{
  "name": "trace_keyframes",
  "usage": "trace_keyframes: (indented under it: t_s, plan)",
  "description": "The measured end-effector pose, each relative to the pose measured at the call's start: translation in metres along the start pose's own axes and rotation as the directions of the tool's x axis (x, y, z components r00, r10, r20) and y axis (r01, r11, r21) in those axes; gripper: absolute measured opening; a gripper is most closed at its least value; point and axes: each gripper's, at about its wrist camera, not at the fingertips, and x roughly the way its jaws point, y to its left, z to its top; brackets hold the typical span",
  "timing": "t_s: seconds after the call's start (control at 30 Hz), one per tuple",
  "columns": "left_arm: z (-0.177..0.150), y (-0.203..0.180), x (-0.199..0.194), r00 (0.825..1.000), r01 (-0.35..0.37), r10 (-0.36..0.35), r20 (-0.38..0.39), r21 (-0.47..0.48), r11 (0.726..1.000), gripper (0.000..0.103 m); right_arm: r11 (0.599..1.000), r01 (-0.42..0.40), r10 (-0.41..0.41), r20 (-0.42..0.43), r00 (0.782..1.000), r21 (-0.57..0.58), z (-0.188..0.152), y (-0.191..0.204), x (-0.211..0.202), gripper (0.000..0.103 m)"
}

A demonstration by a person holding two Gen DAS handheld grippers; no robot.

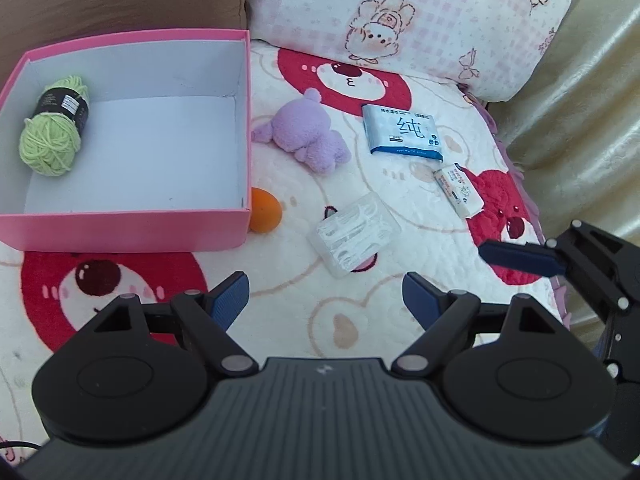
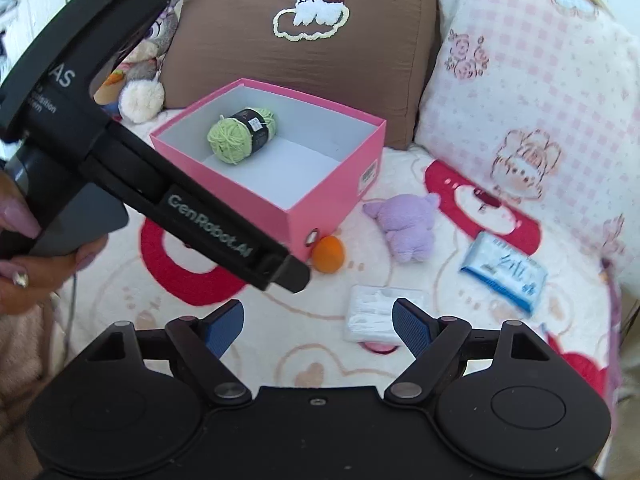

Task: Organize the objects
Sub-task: 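Move the left tool toward the clear plastic floss-pick case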

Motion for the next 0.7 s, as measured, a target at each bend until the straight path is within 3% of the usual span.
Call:
trace_keyframes:
  t_s: [0.4, 0.5, 0.7]
  plan:
    - [-0.009, 0.002, 0.027, 0.998, 0.042, -0.041, 0.047, -0.022, 0.999, 0.084, 0.998, 0.024, -0.018, 0.088, 0.996, -0.065, -0.011, -0.004, 0.023, 0.085]
    - [-0.01, 0.007, 0.036, 0.996, 0.057, -0.054, 0.066, -0.046, 0.997, 0.093, 0.993, 0.048, -0.037, 0.096, 0.995, -0.111, -0.011, 0.002, 0.029, 0.085]
    - [-0.011, 0.016, 0.046, 0.991, 0.089, -0.081, 0.108, -0.074, 0.993, 0.101, 0.981, 0.036, -0.019, 0.093, 0.995, -0.19, -0.011, 0.011, 0.038, 0.085]
